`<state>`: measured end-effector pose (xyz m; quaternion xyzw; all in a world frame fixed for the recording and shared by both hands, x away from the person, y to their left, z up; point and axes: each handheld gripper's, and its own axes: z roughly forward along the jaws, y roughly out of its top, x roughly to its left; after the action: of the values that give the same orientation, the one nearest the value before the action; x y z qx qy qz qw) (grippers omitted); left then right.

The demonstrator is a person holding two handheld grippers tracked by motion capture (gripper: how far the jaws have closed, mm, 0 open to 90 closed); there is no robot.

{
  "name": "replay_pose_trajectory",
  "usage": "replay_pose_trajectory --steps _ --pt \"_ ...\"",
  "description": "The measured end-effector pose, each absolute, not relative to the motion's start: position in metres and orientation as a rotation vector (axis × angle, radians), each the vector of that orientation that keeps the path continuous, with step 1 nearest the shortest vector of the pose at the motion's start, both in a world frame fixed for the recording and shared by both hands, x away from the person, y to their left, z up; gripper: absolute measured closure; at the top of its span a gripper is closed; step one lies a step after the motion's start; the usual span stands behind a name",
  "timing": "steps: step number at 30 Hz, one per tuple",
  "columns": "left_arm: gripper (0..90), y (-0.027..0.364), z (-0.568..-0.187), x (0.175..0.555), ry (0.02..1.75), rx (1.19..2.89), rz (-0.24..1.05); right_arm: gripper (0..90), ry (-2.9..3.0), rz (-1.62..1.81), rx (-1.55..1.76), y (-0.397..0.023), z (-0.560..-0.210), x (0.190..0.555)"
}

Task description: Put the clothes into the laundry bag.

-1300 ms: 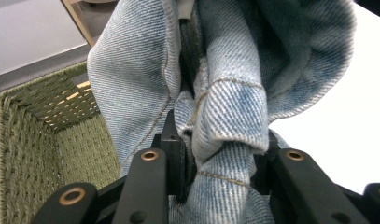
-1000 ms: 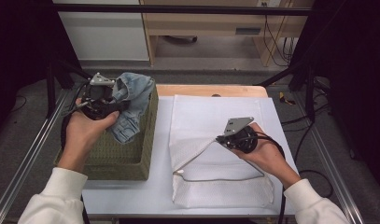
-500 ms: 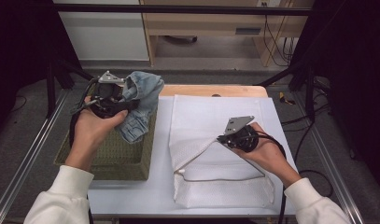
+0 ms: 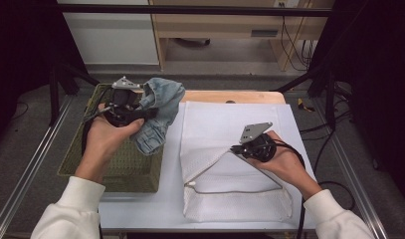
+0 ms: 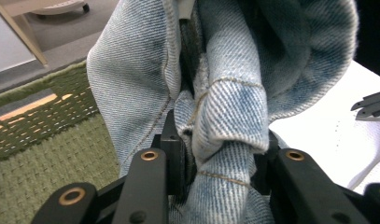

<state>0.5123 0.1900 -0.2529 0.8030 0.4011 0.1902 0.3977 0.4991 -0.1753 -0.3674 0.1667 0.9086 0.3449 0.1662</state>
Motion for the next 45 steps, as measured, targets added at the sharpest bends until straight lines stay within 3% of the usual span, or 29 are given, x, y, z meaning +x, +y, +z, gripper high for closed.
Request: replay_pose_trajectory --steps 24,45 --pt "66.8 0.165 -0.268 0.523 1.002 2.003 0.288 89.6 2.598 1.033 0.487 -0.181 -0.363 0.498" --pt "66.8 0.142 -0.28 0.504 0.937 1.995 0.175 89.8 2.598 1.043 0.483 -0.185 -0.358 0.495"
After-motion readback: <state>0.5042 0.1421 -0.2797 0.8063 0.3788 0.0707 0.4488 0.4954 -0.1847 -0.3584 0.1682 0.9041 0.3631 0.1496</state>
